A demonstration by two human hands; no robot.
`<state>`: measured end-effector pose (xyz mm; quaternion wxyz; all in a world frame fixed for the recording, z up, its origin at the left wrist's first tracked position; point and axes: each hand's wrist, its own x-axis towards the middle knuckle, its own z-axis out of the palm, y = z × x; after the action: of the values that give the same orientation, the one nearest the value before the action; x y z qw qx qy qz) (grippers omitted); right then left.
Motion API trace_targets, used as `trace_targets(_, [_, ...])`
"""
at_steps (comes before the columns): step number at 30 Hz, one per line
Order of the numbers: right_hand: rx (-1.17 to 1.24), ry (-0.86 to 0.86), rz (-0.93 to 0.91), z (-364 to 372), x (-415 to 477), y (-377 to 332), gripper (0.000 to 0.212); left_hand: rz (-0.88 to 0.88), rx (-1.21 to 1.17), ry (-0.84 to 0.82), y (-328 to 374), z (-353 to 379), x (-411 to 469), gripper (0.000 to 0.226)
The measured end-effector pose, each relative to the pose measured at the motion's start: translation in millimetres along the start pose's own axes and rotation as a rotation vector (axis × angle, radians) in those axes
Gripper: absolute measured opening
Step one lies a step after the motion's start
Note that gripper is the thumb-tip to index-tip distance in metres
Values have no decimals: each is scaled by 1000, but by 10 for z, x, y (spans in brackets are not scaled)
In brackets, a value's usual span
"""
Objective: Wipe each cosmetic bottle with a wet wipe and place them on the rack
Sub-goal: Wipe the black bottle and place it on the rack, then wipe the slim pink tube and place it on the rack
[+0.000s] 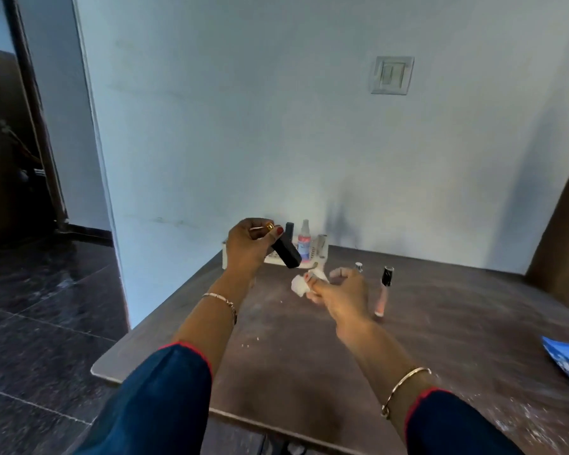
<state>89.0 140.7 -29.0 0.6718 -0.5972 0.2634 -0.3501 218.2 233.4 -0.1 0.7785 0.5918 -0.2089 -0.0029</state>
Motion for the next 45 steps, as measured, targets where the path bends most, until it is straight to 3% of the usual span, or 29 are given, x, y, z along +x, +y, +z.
trace_targets(5, [-284, -20, -47, 133, 453, 237, 23, 111, 388, 24, -184, 110, 712, 22])
trace_targets(8, [-363, -37, -50, 129, 647, 345, 21, 122, 480, 31, -362, 156, 961, 23])
trace_targets(23, [-254, -70, 66, 215, 1075, 667, 31, 114, 672, -2, -994, 214, 1394, 21])
trace_targets(34, [-186, -84, 97, 177, 1005, 661, 32, 102, 670, -13, -945, 210, 1316, 32])
trace_targets(39, [-102, -68, 89, 81, 837, 604, 27, 291, 844, 4, -731, 266, 1191, 52])
trace_targets(42, [-62, -38, 75, -35, 666, 566, 22, 358, 832, 3, -527, 470, 1009, 47])
trace_targets(45, [-29, -36, 68, -209, 466, 514, 18, 378, 809, -98, -311, 763, 744, 33])
